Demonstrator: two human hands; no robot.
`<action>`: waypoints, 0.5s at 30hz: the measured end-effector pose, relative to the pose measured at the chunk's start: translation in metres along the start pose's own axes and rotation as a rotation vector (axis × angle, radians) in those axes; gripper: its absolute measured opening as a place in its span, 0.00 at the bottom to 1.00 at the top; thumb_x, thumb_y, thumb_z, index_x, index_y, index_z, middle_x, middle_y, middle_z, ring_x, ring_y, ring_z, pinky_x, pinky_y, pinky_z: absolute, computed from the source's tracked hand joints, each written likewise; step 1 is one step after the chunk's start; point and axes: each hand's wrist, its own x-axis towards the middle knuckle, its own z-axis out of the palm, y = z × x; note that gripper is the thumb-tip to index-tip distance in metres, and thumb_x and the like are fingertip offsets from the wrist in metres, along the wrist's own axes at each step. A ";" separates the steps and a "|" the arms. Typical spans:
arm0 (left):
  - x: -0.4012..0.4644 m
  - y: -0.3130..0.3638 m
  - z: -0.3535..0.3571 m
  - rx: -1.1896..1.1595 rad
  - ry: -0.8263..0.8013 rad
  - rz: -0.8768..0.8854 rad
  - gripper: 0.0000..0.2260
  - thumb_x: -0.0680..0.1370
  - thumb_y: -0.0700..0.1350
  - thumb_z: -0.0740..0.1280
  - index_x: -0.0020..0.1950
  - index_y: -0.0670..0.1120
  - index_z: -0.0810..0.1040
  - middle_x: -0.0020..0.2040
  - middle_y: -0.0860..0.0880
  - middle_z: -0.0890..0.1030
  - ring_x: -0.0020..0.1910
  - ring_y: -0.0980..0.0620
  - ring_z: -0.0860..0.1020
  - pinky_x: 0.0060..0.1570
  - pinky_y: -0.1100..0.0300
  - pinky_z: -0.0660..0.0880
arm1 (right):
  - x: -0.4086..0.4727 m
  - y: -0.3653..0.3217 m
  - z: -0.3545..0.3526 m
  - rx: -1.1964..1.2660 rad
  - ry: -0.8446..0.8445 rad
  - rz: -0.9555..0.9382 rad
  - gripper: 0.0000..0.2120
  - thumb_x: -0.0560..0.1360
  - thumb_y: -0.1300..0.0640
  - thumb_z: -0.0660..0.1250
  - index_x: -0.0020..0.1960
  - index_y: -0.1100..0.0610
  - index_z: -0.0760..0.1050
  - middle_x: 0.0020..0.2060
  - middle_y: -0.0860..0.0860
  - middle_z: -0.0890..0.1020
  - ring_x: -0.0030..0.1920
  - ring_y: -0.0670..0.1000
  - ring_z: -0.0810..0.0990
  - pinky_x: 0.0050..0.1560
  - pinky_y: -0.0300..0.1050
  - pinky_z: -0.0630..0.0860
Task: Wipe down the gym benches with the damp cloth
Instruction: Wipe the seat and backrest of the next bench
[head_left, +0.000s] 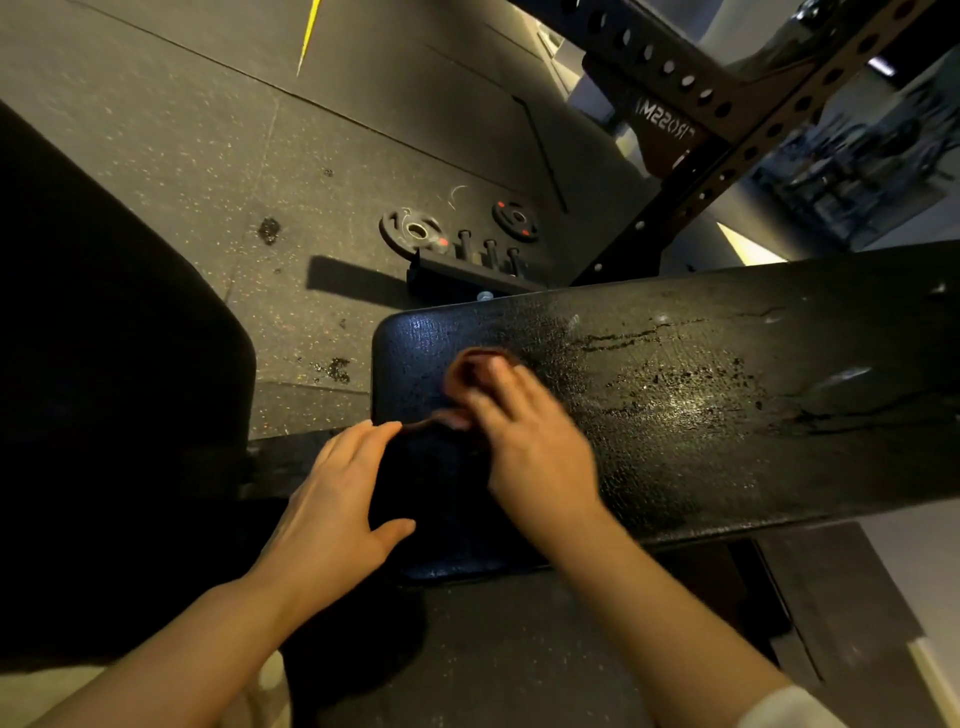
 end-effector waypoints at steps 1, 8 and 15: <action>-0.001 0.000 0.001 -0.006 0.000 0.015 0.40 0.67 0.48 0.78 0.75 0.49 0.63 0.73 0.50 0.65 0.75 0.53 0.58 0.71 0.58 0.58 | -0.002 0.019 -0.008 -0.020 0.014 0.114 0.29 0.71 0.60 0.64 0.72 0.53 0.69 0.75 0.56 0.62 0.74 0.59 0.62 0.73 0.51 0.60; 0.004 0.008 0.003 -0.036 0.001 -0.007 0.39 0.69 0.47 0.77 0.76 0.49 0.61 0.73 0.50 0.64 0.75 0.53 0.58 0.71 0.56 0.59 | -0.011 -0.015 -0.003 -0.037 0.028 0.295 0.28 0.76 0.56 0.56 0.77 0.55 0.60 0.77 0.59 0.55 0.76 0.61 0.56 0.74 0.52 0.56; -0.005 -0.001 0.000 -0.042 -0.011 0.013 0.38 0.66 0.43 0.79 0.73 0.45 0.66 0.67 0.47 0.71 0.67 0.47 0.69 0.66 0.56 0.66 | -0.042 -0.026 0.004 -0.009 -0.020 0.005 0.28 0.68 0.54 0.51 0.64 0.53 0.77 0.69 0.58 0.72 0.67 0.60 0.73 0.65 0.53 0.73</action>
